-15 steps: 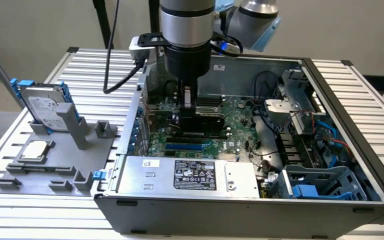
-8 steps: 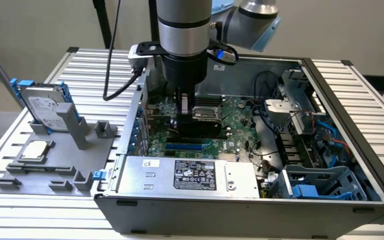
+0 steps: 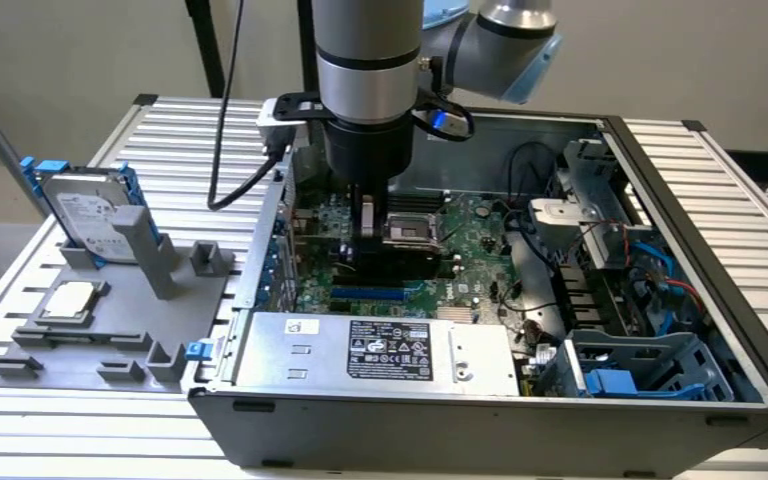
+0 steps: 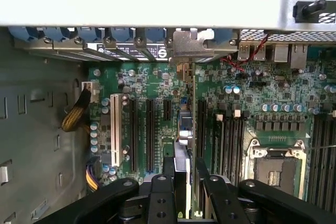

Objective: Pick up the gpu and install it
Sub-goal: 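Insert the gpu into the slot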

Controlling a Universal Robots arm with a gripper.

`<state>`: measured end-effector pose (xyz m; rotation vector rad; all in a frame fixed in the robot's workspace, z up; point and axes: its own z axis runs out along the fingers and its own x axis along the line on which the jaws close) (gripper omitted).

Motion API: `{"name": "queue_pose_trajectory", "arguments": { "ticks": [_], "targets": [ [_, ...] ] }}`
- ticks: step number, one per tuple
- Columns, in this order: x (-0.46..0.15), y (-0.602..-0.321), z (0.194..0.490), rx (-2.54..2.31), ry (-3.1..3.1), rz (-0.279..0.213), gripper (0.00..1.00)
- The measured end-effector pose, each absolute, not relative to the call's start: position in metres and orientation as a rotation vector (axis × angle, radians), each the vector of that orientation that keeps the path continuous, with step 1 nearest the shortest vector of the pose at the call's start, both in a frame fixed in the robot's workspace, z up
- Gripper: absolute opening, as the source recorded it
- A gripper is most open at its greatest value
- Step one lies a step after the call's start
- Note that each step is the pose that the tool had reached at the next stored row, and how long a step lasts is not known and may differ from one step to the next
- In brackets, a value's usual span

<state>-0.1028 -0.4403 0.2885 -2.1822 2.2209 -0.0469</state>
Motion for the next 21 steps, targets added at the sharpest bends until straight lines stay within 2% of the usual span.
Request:
{"name": "queue_pose_trajectory", "arguments": {
  "ticks": [21],
  "targets": [
    [-0.1028,-0.4405,0.2787,-2.167,2.245,-0.035,0.26]
  ]
}}
